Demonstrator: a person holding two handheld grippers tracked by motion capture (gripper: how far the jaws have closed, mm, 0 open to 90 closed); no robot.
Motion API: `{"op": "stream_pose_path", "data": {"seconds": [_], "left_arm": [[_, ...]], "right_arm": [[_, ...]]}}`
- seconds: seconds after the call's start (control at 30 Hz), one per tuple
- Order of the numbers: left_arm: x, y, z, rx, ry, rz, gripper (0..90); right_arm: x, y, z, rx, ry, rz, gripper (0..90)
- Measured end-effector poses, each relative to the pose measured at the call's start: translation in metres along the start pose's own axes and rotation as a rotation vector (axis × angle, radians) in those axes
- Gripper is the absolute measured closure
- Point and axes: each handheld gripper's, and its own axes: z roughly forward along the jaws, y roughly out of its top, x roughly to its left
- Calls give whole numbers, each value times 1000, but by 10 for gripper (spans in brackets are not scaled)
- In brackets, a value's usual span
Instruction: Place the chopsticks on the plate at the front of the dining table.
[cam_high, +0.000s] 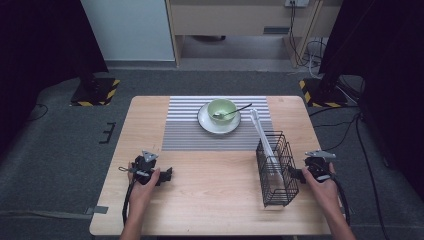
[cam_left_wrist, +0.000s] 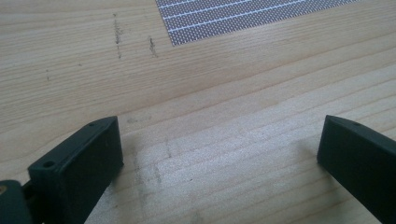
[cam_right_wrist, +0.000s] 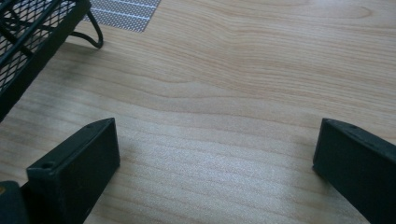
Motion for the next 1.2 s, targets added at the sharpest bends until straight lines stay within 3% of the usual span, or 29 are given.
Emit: {"op": "stream_pose_path", "data": {"seconds": [0.23,0.4,0.5,0.77,1.0,1.2], "left_arm": [[0,0,0,0,-1,1,0],[0,1,0,0,-1,1,0],[0,1,0,0,-1,1,0],[0,1,1,-1,-4,4,0],[0,1,1,-1,-4,4,0],[0,1,1,-1,-4,4,0]], "right_arm": [[-4,0,-2,4,38,-22,32],[-10,7,-8,13,110,-8,75],[-12,15,-16,10,120,-19,89],[-15,48,-45,-20,142,-41,148],[-8,93,-76,-72,168,-88,217],[-2,116,-83,-84,160,-114,253]]}}
